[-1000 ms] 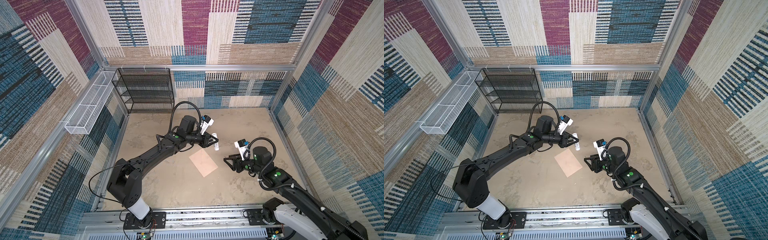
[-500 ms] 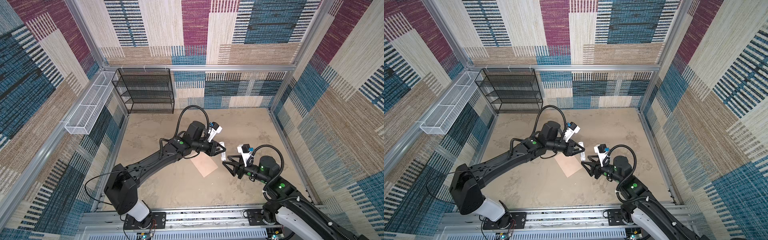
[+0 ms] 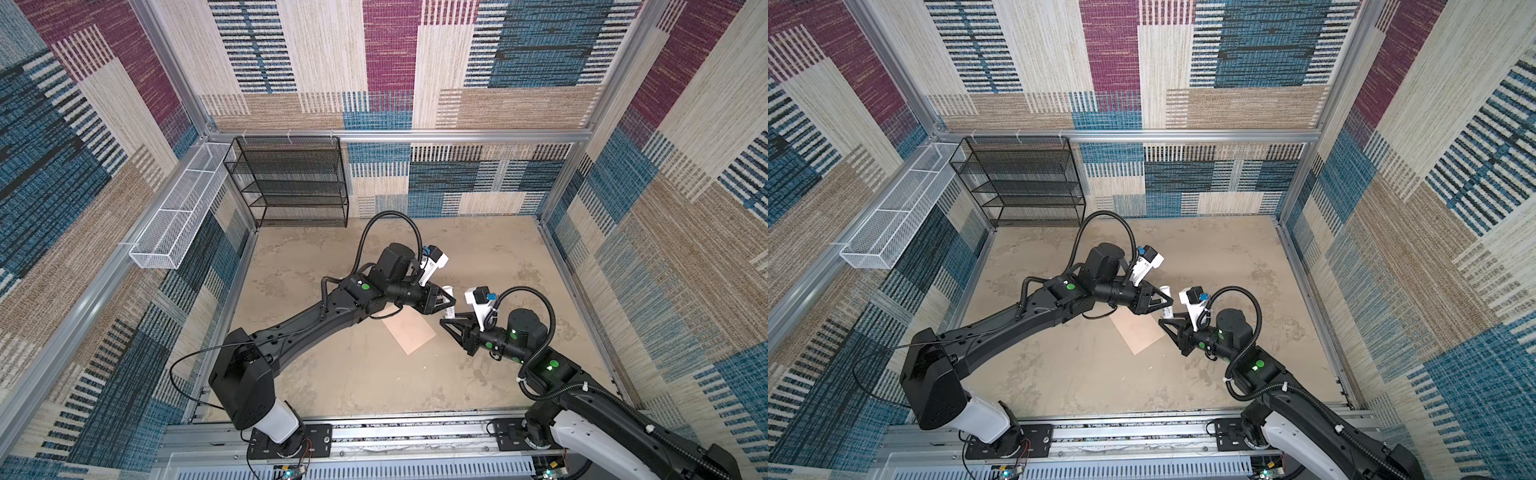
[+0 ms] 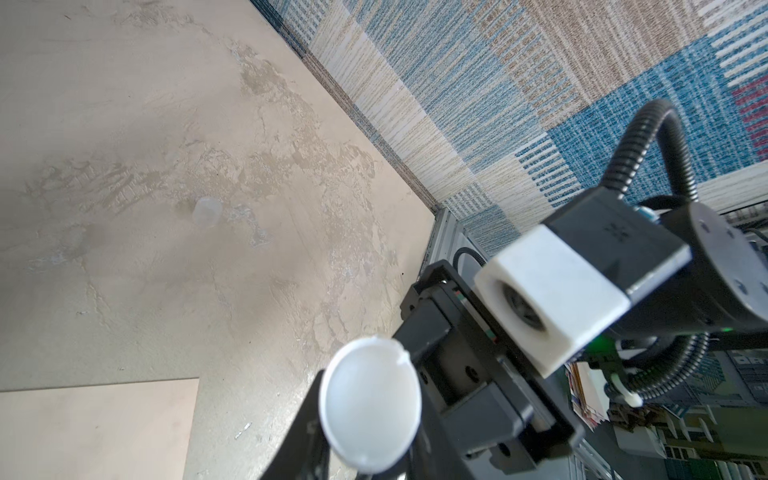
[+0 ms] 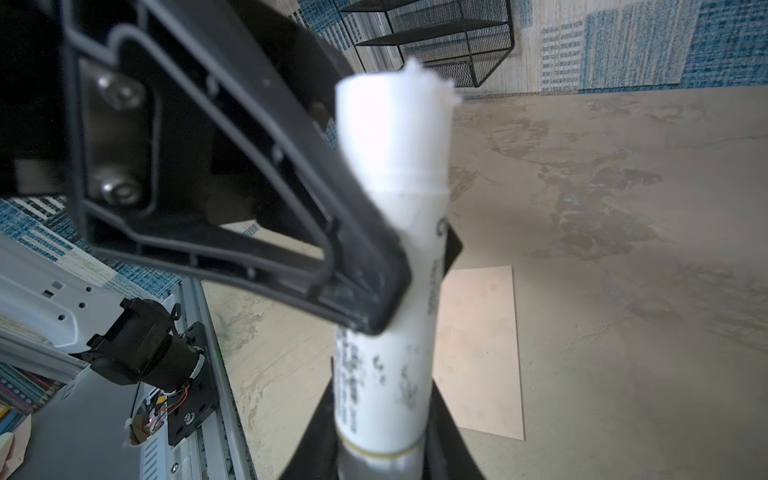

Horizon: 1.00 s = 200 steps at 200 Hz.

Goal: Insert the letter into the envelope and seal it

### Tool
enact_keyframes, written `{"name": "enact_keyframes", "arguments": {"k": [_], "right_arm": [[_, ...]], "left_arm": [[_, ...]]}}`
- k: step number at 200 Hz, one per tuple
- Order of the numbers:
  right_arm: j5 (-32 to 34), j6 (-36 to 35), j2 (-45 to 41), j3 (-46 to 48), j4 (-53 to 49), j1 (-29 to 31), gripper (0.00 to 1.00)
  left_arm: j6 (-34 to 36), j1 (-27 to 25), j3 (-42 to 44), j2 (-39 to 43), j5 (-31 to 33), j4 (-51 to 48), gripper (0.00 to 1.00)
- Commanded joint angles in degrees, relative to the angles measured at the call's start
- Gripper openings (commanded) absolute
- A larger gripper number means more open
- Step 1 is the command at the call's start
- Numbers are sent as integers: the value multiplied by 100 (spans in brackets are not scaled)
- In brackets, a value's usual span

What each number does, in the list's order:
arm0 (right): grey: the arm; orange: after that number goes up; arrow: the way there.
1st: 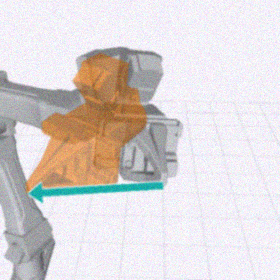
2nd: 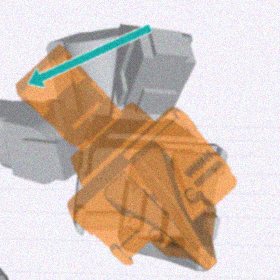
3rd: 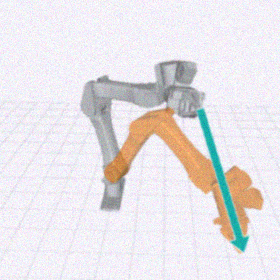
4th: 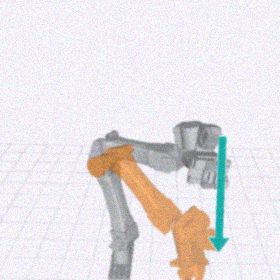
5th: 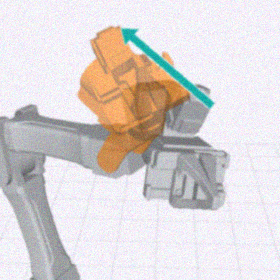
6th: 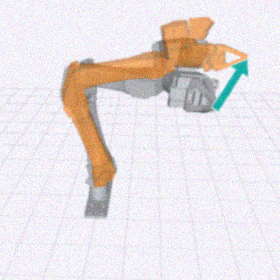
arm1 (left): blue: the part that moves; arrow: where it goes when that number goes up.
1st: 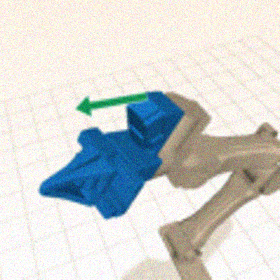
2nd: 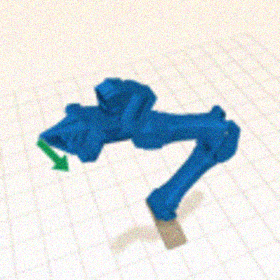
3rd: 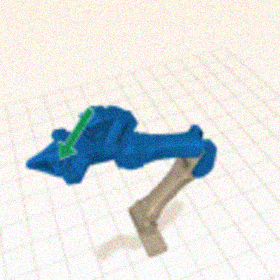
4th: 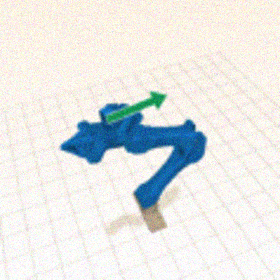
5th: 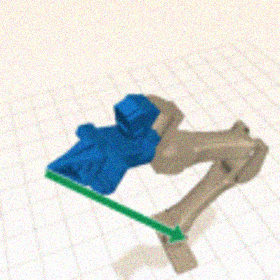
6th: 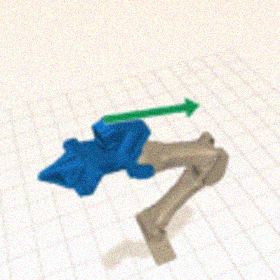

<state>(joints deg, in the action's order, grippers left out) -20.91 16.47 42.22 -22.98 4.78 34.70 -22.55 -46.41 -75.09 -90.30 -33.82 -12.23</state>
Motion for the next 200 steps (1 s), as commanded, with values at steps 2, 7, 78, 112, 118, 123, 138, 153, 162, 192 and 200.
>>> {"name": "enact_keyframes", "arguments": {"k": [2, 7, 78, 112, 118, 123, 138, 153, 162, 192, 200], "right_arm": [[27, 8, 8, -97, 400, 28, 20], [19, 29, 15, -101, 403, 34, 19], [163, 620, -72, 100, 927, 134, 17], [326, 876, -187, 186, 1070, 137, 17], [333, 903, -205, 197, 1102, 134, 17], [341, 930, -214, 205, 1117, 142, 17], [394, 987, -215, 208, 1122, 136, 17], [404, 1068, -199, 231, 1173, 140, 17], [414, 1124, -190, 257, 1205, 136, 17], [507, 1359, -224, 377, 1342, 138, 17], [517, 1421, -240, 421, 1397, 135, 17]], "left_arm": [[7, -15, -28, -38, -96, -158, 6], [5, -13, -23, -48, -97, -153, 7], [-303, -98, 200, -85, -151, 534, 32], [-427, -182, 372, -51, -101, 846, 35], [-434, -202, 387, -60, -83, 851, 35], [-432, -223, 396, -70, -70, 864, 35], [-449, -258, 437, -65, -25, 925, 34], [-492, -278, 516, -7, 16, 1065, 34], [-516, -283, 583, 32, 16, 1164, 34], [-593, -304, 810, 240, 308, 1464, 42], [-631, -309, 919, 319, 361, 1634, 44]]}}
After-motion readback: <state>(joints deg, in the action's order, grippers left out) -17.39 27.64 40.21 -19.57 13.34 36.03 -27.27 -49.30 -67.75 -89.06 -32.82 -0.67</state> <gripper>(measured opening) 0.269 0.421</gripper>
